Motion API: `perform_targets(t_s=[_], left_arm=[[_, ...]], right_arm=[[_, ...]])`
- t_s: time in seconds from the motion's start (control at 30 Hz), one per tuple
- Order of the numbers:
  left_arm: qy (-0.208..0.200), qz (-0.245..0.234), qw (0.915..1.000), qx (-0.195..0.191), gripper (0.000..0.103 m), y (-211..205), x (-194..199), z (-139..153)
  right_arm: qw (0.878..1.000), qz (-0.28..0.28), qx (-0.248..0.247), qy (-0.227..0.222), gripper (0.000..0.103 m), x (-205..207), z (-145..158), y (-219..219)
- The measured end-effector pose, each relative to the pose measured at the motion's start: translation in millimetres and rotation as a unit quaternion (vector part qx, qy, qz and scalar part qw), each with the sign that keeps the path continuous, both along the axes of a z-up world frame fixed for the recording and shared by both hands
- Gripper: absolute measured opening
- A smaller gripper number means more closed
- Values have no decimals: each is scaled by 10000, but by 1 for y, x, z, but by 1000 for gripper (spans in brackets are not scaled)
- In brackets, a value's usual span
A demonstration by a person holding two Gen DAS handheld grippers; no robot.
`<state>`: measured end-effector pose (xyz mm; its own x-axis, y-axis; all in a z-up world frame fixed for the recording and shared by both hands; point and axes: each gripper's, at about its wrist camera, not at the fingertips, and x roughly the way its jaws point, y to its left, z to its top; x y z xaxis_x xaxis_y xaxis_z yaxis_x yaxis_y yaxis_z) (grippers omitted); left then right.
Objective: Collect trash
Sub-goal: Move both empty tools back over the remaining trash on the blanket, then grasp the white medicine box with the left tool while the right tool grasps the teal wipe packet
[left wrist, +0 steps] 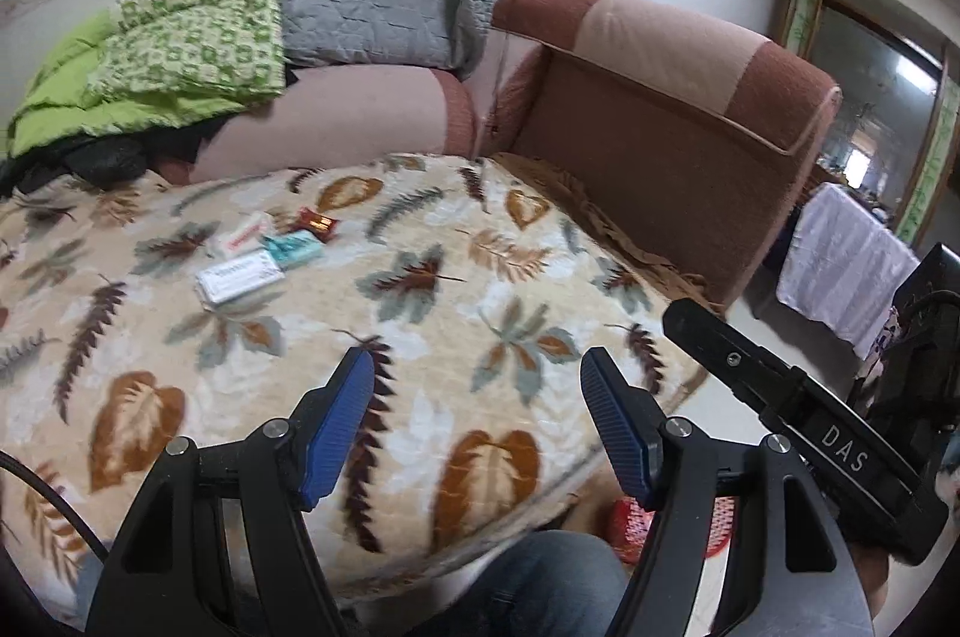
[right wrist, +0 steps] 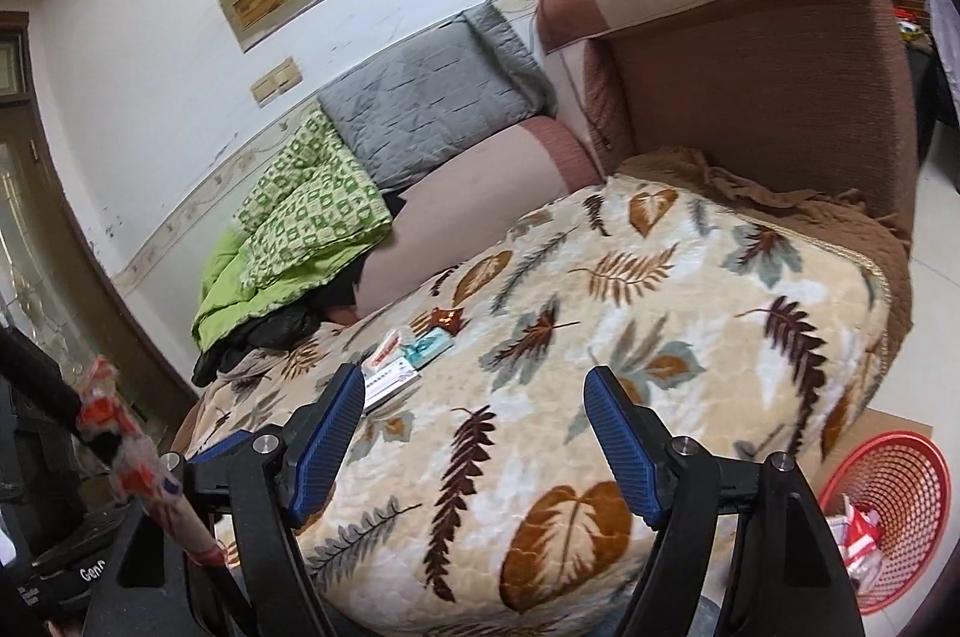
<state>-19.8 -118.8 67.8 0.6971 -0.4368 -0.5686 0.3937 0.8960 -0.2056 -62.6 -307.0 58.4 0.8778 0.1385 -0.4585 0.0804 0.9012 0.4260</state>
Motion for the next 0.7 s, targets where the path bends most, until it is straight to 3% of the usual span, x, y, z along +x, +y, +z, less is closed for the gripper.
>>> perform_targets(t_s=[0.17,0.43,0.53,0.7], left_arm=[[-120,302,9988,379,70,34,26,-1],[426,751,9947,551,71,118,129,-17],[450,708,9916,981,71,134,183,-29],[814,144,9877,1327,70,138,257,-75]], right_arm=[[9991,380,122,138,80,35,-14,13],[9928,1002,392,518,80,122,-60,40],[9882,1224,542,747,80,160,-80,51],[9817,1312,706,1188,80,219,-118,58]])
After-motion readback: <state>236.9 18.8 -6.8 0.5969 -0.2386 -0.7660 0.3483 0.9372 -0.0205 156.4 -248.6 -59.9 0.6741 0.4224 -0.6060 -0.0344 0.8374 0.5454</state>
